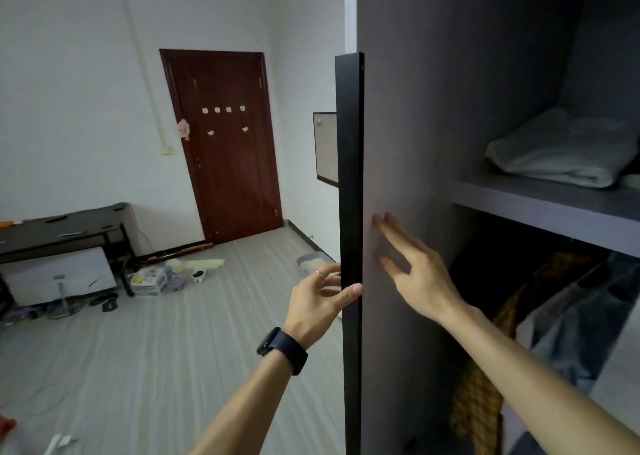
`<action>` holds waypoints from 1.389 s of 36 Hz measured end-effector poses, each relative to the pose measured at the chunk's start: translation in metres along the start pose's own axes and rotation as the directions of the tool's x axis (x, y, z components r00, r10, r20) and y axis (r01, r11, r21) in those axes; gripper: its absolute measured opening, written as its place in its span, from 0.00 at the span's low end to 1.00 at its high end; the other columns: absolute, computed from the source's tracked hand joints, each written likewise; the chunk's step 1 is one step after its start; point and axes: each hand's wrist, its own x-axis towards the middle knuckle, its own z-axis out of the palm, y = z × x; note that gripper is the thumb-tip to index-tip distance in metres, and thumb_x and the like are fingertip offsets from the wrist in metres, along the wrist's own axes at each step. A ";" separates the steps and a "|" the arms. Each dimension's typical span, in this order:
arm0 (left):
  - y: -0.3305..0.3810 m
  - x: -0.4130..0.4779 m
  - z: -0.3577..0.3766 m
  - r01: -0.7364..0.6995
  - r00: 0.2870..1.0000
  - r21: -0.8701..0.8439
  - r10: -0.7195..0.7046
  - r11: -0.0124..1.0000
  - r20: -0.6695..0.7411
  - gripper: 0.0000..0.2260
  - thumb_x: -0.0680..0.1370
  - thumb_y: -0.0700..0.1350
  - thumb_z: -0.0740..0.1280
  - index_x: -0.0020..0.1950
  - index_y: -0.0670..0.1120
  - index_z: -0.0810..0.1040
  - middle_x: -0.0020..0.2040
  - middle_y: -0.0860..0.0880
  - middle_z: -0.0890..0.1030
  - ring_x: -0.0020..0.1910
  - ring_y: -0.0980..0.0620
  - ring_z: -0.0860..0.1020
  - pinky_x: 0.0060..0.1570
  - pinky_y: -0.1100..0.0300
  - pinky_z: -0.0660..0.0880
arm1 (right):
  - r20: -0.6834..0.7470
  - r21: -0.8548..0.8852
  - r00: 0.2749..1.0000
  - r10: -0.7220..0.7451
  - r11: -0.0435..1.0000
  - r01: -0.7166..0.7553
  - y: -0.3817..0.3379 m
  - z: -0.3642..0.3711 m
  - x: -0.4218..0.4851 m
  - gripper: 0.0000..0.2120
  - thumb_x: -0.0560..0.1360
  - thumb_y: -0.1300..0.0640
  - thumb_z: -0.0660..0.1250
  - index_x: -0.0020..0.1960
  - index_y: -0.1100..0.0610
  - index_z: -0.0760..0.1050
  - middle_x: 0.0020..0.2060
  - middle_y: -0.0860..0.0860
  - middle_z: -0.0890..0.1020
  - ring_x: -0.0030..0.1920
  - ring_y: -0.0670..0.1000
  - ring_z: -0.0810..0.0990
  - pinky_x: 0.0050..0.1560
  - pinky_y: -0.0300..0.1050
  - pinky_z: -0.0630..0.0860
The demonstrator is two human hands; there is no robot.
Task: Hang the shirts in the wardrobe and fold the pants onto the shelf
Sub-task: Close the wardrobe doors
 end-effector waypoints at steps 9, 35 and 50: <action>0.024 -0.029 0.053 -0.033 0.996 -0.014 0.034 0.999 0.080 0.15 0.75 0.54 0.74 0.61 0.53 0.82 0.51 0.55 0.86 0.51 0.59 0.83 0.52 0.61 0.81 | -0.021 0.192 0.967 0.254 0.950 -0.245 0.001 -0.023 -0.094 0.32 0.79 0.54 0.70 0.66 0.20 0.63 0.55 0.20 0.74 0.59 0.33 0.78 0.57 0.26 0.73; 0.103 -0.016 0.199 -0.282 0.956 0.131 0.268 0.950 0.117 0.13 0.73 0.56 0.76 0.52 0.53 0.79 0.59 0.62 0.72 0.56 0.62 0.77 0.56 0.55 0.79 | -0.206 0.142 0.827 0.523 0.852 -0.504 0.033 -0.101 -0.194 0.20 0.75 0.46 0.74 0.60 0.27 0.72 0.51 0.27 0.80 0.50 0.35 0.82 0.51 0.34 0.80; 0.130 0.037 0.255 -0.618 0.783 0.045 0.610 0.785 0.116 0.08 0.71 0.61 0.71 0.41 0.60 0.75 0.76 0.57 0.58 0.75 0.53 0.58 0.69 0.57 0.62 | -0.443 -0.260 0.709 0.549 0.678 -0.687 0.050 -0.122 -0.189 0.25 0.75 0.38 0.69 0.68 0.49 0.77 0.56 0.44 0.83 0.47 0.45 0.84 0.48 0.44 0.81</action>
